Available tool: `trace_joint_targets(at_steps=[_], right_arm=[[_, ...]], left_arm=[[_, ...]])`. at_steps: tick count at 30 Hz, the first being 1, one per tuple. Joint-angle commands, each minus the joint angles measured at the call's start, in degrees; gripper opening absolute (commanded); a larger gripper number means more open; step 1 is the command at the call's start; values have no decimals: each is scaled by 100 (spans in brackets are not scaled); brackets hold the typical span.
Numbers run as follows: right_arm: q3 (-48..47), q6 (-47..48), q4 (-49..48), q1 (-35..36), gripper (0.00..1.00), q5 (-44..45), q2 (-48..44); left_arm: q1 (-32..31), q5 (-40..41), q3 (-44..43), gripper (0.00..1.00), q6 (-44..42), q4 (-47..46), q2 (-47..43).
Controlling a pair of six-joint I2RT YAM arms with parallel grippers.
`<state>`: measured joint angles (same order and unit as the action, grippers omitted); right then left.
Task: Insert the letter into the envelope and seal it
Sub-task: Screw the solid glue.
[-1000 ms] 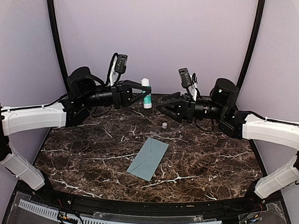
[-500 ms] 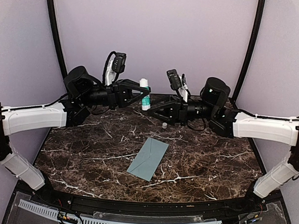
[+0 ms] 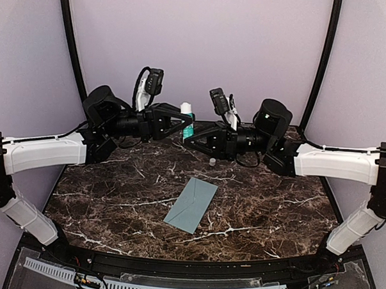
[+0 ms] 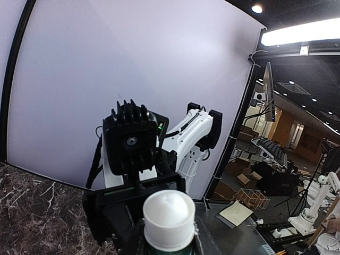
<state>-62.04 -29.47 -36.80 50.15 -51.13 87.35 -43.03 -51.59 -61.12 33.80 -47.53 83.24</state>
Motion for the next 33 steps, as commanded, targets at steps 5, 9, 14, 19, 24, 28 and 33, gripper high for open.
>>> trace_joint_targets(at_steps=[5,9,14,19,24,28,33], right_arm=[[-14,314,223,39,7,746,-263],[-75,610,852,27,6,1511,-409],[-412,878,1780,33,6,2535,-352],[-831,1060,2492,139,4,3601,-161],[-1181,964,2881,401,3,5152,119],[-1331,862,2969,545,5,5934,297],[-1825,997,3265,773,5,6535,691]], left_arm=[[9,506,-7,0,-615,504,-292],[6,1330,-18,0,-1221,1349,-424],[-154,2225,-203,0,-1918,2297,-439],[-361,3172,-387,0,-2076,2868,-280],[-443,3568,-343,0,-1637,2650,-93],[-502,3859,-371,0,-1459,2685,102],[-536,4059,-417,0,-1274,2795,267]])
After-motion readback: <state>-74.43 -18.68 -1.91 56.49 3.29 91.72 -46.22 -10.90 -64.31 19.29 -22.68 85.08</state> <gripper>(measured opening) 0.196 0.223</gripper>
